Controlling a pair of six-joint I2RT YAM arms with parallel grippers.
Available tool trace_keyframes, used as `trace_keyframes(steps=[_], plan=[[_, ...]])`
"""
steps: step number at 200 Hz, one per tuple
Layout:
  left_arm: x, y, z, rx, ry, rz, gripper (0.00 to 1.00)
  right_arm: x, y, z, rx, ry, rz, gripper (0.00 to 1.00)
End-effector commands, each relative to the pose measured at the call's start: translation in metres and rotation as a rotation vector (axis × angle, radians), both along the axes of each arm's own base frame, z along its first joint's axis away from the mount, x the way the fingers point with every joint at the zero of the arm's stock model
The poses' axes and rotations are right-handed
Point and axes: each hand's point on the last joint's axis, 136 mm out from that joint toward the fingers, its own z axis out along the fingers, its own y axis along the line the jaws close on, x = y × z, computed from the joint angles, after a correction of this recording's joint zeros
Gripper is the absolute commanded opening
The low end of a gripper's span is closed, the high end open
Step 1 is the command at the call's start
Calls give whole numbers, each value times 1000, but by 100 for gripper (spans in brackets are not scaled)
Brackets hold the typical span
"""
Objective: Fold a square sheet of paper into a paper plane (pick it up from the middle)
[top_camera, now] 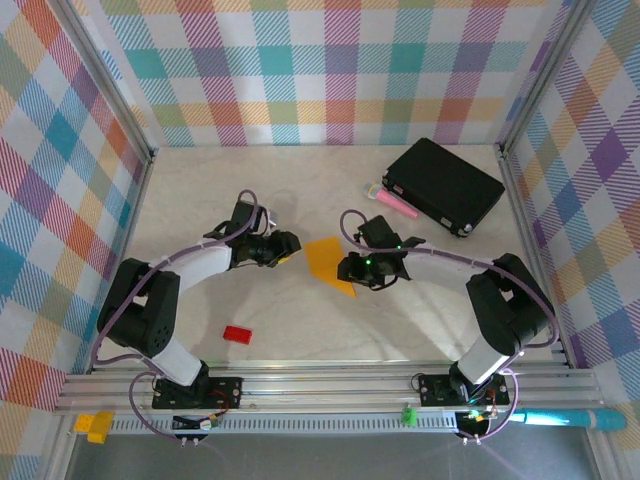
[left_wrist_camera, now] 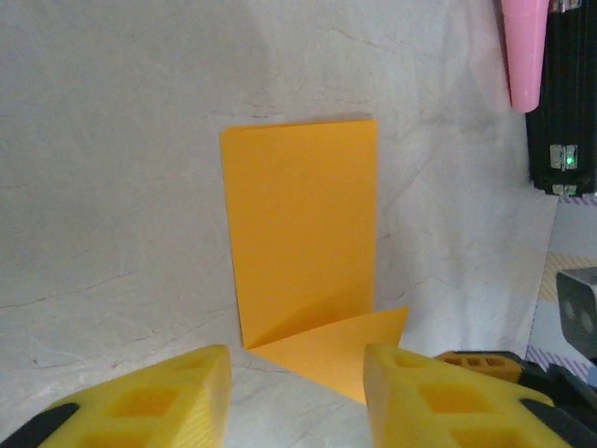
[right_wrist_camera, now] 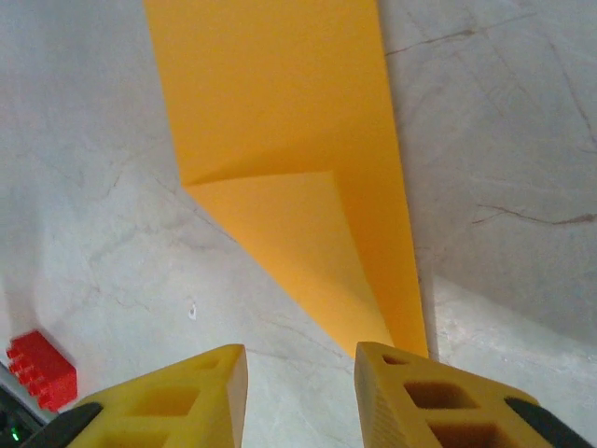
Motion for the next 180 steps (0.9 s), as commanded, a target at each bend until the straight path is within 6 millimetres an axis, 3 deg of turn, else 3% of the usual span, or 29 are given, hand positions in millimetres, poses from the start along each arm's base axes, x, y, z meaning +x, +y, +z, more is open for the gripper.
trace_keyframes(steps=[1,30,49,102,180], plan=[[1,1,8,-30,-17,16,51,16,13,10,95,-9,-123,35],[0,-9,14,-121,-27,14,87,21,17,14,85,-15,-100,33],[2,-18,21,-199,-45,1,100,21,21,9,85,-4,-86,24],[-3,-28,-1,-277,67,17,100,19,16,-14,29,45,-83,23],[-25,-33,-19,-106,115,8,96,11,-1,-47,10,169,-143,23]])
